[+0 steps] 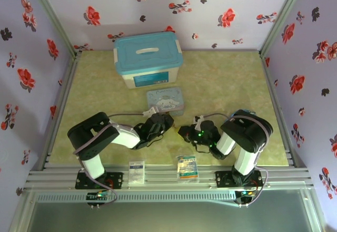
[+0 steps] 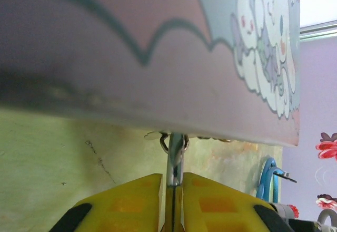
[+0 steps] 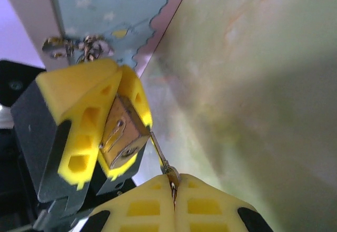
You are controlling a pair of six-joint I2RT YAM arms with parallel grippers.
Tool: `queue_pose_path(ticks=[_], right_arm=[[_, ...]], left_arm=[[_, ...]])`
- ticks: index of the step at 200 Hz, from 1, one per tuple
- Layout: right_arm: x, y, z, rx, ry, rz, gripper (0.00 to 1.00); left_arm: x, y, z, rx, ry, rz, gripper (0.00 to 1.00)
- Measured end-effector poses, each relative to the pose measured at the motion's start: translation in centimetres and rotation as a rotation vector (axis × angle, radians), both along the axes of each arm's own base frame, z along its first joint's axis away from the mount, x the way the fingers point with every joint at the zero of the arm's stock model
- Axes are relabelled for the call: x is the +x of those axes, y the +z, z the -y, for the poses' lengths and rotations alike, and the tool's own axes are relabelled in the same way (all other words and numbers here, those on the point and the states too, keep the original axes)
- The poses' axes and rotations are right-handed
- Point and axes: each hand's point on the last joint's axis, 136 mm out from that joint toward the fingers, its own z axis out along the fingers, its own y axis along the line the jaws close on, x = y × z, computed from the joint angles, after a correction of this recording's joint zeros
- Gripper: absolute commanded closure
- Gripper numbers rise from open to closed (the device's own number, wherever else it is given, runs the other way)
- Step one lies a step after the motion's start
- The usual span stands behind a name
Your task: Unlock a padlock with a key
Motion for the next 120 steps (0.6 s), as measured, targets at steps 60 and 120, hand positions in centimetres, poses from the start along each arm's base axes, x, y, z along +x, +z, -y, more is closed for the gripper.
queue_pose_path(ticks=[60, 120], right_arm=[[-0.34, 0.71, -0.53, 0.023, 0.017, 0.026, 1.0], [-0.47, 0.6, 0.3, 0.012, -0.011, 0.035, 1.0]], left_arm=[[0.12, 0.16, 0.0, -0.009, 0.009, 0.002, 1.0], [0.17, 0.2, -0.09, -0.022, 0.017, -0.001, 1.0]])
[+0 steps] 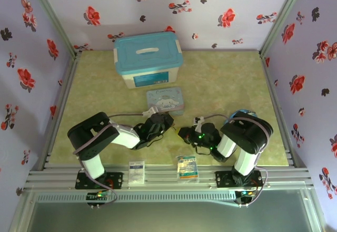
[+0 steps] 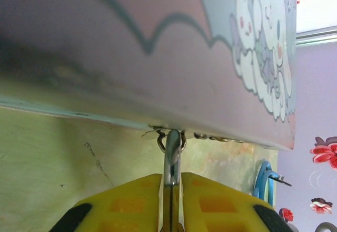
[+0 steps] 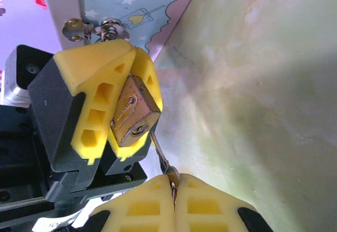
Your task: Unlock a padlock with a key
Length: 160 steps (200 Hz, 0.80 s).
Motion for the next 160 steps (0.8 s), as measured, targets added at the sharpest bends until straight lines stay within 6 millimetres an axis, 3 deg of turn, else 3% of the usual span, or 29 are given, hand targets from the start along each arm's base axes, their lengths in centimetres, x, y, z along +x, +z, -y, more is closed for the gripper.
queue_pose_path(ticks=[160], right_arm=[[0.9, 1.0, -0.4, 0.024, -0.006, 0.024, 1.0]], left_arm=[[0.4, 0.4, -0.2, -0.014, 0.028, 0.015, 1.0]])
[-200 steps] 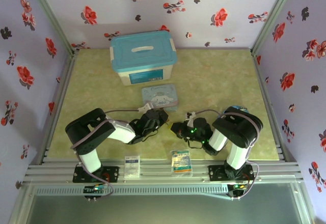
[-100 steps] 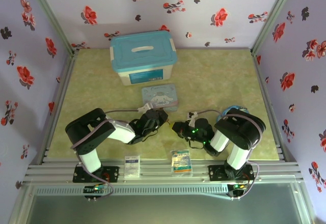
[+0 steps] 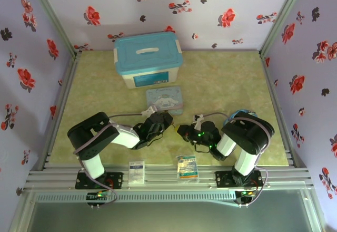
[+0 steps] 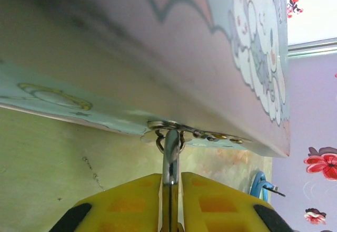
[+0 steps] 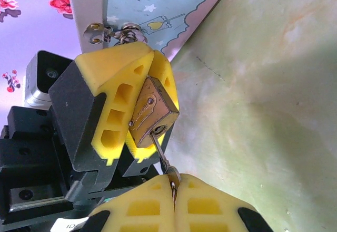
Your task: Unlock a padlock with a key
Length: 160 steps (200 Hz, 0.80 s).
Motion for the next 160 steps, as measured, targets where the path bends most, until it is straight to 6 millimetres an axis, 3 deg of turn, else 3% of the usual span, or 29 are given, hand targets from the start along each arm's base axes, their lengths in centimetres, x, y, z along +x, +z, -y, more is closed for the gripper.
queue_pose_path(ticks=[160], right_arm=[[-0.61, -0.53, 0.51, -0.015, 0.005, -0.007, 1.0]], left_arm=[[-0.01, -0.12, -0.11, -0.002, 0.001, -0.004, 1.0]])
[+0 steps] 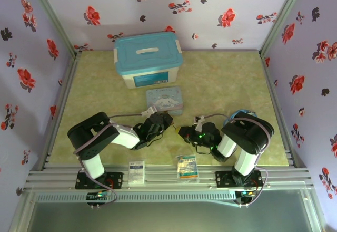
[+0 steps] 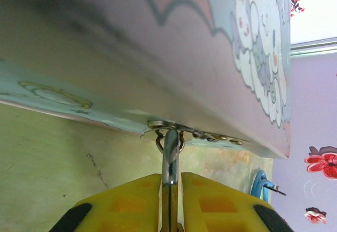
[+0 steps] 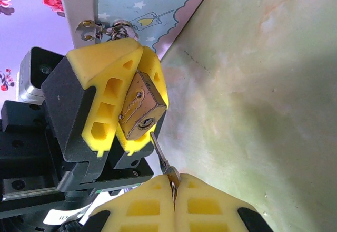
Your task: Unlock a padlock with a key
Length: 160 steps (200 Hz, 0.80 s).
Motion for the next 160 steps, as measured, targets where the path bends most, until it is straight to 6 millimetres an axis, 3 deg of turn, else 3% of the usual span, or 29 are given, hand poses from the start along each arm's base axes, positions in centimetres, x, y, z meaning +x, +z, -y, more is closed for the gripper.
queue_pose_path(ticks=[67, 160], right_arm=[[0.8, 0.7, -1.0, 0.017, 0.015, 0.024, 1.0], [1.4, -0.1, -0.9, 0.012, 0.021, 0.0, 1.0]], left_arm=[[0.4, 0.2, -0.2, -0.009, 0.01, 0.006, 1.0], [0.6, 0.0, -0.3, -0.025, 0.027, 0.002, 1.0]])
